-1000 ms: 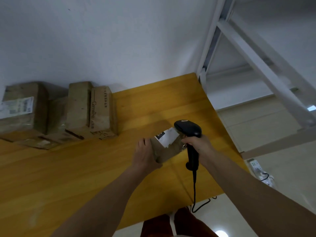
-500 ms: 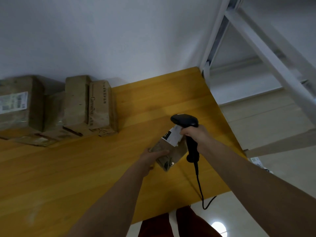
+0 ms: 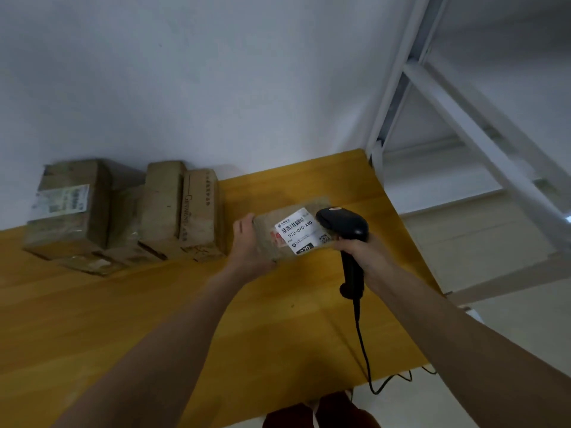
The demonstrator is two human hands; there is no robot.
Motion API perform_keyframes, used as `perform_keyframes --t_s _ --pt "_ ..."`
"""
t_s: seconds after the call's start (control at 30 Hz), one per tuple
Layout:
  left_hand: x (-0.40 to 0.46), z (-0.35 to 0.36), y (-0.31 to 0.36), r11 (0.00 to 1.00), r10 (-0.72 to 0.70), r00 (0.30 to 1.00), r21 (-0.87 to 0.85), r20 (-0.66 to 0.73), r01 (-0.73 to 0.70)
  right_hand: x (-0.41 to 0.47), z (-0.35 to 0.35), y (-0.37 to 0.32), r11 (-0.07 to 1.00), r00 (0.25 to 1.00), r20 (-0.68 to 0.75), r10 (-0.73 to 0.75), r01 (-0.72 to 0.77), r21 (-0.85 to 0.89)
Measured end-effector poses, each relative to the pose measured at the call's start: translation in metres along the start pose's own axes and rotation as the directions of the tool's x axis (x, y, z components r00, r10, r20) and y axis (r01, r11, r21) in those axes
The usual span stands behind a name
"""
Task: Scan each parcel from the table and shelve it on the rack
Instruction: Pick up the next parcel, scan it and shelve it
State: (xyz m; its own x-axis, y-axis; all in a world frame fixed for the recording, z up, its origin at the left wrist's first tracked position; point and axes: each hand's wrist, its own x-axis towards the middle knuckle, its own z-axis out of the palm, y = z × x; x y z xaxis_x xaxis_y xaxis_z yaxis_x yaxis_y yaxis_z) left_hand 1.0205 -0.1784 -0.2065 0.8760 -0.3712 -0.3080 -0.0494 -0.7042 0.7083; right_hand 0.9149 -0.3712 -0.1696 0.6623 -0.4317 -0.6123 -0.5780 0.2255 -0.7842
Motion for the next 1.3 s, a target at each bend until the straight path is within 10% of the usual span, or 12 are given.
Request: perform_keyframes --t_s 0.27,0.93,1.3 --pt "0.010 -0.038 0.026 0.931 0.311 0.891 0.298 -0.332 -0.213 -0.045 0.013 -0.033 0.936 0.962 0.032 -0.270 0.270 -0.224" --pt "0.009 -0.060 0.040 0.889 0.391 0.845 0.389 -0.364 -0.244 -0.070 0.024 -0.040 0.887 0.925 0.075 -0.372 0.379 -0.264" --pt "0.003 -0.012 0.028 0.867 0.217 0.961 0.419 0.173 -0.271 -0.089 0.016 -0.010 0.950 0.941 -0.155 -0.300 0.279 -0.144"
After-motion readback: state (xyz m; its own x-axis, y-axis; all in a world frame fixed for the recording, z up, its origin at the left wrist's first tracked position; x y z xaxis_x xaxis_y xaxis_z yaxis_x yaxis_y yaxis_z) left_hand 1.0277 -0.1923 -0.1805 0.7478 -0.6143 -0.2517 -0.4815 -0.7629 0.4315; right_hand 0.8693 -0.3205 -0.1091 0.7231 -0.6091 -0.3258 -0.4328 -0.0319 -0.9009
